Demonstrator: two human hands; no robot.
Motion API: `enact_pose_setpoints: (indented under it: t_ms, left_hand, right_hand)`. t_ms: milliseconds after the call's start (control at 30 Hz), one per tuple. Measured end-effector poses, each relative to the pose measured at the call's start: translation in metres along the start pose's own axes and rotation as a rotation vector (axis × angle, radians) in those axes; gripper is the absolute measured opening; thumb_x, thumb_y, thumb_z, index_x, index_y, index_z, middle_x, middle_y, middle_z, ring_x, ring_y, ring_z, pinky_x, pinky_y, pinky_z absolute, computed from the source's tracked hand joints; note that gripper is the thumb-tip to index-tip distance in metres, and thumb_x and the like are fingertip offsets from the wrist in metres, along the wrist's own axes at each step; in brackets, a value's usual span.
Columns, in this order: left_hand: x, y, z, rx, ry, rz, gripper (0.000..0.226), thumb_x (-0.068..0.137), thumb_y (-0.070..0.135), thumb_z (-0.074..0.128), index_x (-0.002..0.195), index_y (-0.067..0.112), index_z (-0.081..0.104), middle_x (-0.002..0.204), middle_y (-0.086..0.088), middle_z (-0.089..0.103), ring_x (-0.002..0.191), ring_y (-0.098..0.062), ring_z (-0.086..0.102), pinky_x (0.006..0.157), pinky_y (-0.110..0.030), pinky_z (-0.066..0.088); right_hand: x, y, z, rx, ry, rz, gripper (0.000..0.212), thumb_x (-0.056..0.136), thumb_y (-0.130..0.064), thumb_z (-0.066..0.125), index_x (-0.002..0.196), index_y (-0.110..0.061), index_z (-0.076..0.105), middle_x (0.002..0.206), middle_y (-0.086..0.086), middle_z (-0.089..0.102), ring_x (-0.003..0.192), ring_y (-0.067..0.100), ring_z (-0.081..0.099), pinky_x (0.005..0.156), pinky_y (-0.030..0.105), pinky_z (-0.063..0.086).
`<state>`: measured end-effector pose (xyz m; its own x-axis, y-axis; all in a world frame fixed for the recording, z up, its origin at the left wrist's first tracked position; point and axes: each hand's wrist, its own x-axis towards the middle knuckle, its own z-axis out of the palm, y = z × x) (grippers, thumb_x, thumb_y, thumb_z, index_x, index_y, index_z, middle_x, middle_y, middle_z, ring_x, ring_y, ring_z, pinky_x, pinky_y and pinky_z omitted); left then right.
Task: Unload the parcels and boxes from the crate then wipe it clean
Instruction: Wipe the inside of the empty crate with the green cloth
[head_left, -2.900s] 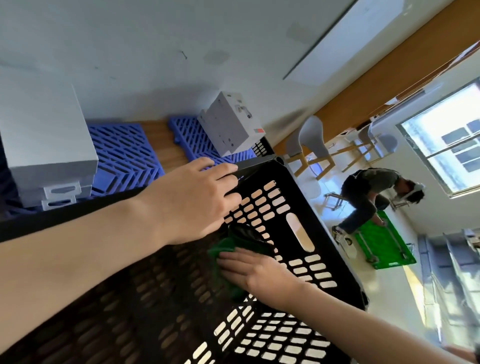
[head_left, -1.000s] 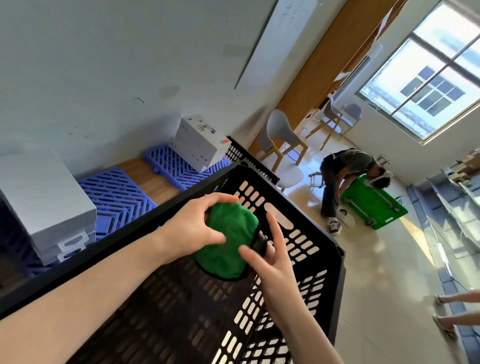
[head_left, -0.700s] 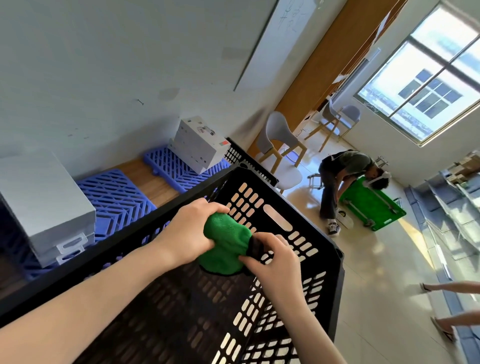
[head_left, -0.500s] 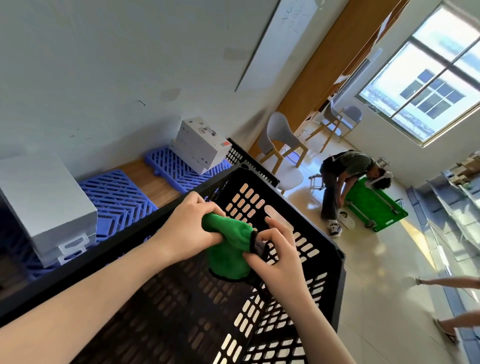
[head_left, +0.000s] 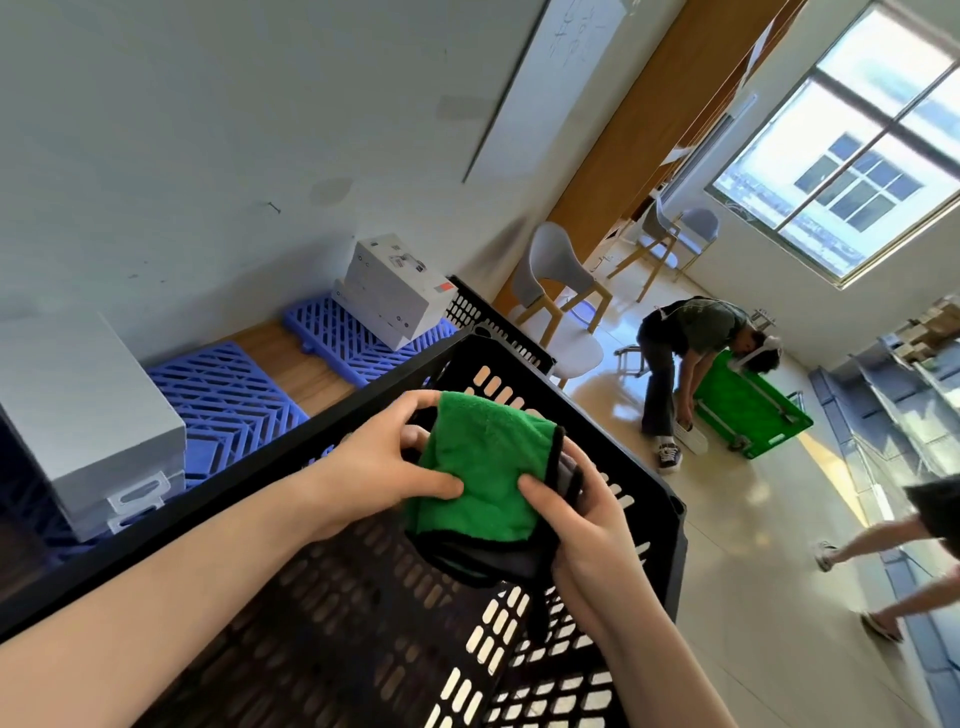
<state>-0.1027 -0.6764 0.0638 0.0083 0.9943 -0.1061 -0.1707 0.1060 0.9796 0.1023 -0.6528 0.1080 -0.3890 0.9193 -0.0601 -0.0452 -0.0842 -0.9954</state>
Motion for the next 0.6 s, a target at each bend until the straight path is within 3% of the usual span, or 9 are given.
enact_pose_setpoints:
  t_ms: [100, 200, 300, 367, 500, 600]
  left_hand:
    - [0.001, 0.001, -0.003, 0.038, 0.032, 0.007, 0.058, 0.075, 0.002, 0.080, 0.119, 0.031, 0.059, 0.102, -0.011, 0.071, 0.093, -0.019, 0.072, 0.083, -0.040, 0.059]
    - [-0.001, 0.001, -0.001, -0.009, 0.003, -0.055, 0.034, 0.082, 0.007, 0.075, 0.110, 0.024, 0.067, 0.100, -0.011, 0.073, 0.089, -0.022, 0.073, 0.067, -0.030, 0.057]
    - [-0.002, -0.001, 0.001, -0.064, -0.107, -0.196, 0.021, 0.090, 0.023, 0.068, 0.112, 0.022, 0.066, 0.100, -0.006, 0.075, 0.083, -0.016, 0.073, 0.063, -0.026, 0.054]
    - [-0.004, 0.001, 0.003, -0.117, -0.193, -0.256, 0.015, 0.095, 0.028, 0.060, 0.107, 0.022, 0.067, 0.096, -0.003, 0.075, 0.075, -0.011, 0.071, 0.063, -0.026, 0.055]
    - [-0.003, 0.004, 0.004, -0.222, -0.278, -0.307, 0.029, 0.100, 0.027, 0.049, 0.090, 0.029, 0.076, 0.097, -0.007, 0.075, 0.079, -0.018, 0.072, 0.065, -0.033, 0.058]
    - [-0.002, 0.009, 0.000, -0.308, -0.287, -0.372, 0.039, 0.098, 0.033, 0.037, 0.106, 0.017, 0.071, 0.091, -0.011, 0.071, 0.074, -0.020, 0.069, 0.064, -0.033, 0.057]
  right_hand:
    - [-0.006, -0.004, -0.007, 0.056, -0.187, 0.032, 0.049, 0.080, 0.007, 0.064, 0.125, -0.014, 0.061, 0.127, 0.017, 0.061, 0.120, 0.034, 0.057, 0.096, 0.046, 0.050]
    - [-0.008, -0.007, -0.014, 0.042, -0.295, 0.048, 0.054, 0.078, 0.012, 0.061, 0.127, -0.012, 0.060, 0.130, 0.018, 0.059, 0.124, 0.035, 0.053, 0.100, 0.046, 0.047]
    - [-0.008, -0.012, -0.021, 0.054, -0.393, 0.072, 0.058, 0.078, 0.015, 0.058, 0.131, -0.008, 0.056, 0.147, 0.013, 0.043, 0.134, 0.033, 0.042, 0.106, 0.052, 0.039]
    - [-0.008, -0.015, -0.025, 0.041, -0.431, 0.084, 0.056, 0.079, 0.017, 0.056, 0.130, -0.005, 0.057, 0.153, 0.002, 0.035, 0.138, 0.028, 0.038, 0.106, 0.049, 0.040]
    - [-0.008, -0.020, -0.029, -0.222, -0.417, 0.041, 0.051, 0.078, 0.016, 0.055, 0.120, -0.010, 0.067, 0.153, -0.012, 0.033, 0.141, 0.019, 0.034, 0.108, 0.050, 0.038]
    - [-0.007, -0.028, -0.030, -0.449, -0.421, 0.004, 0.043, 0.082, 0.009, 0.060, 0.114, -0.019, 0.072, 0.152, -0.019, 0.033, 0.142, 0.011, 0.031, 0.109, 0.044, 0.038]
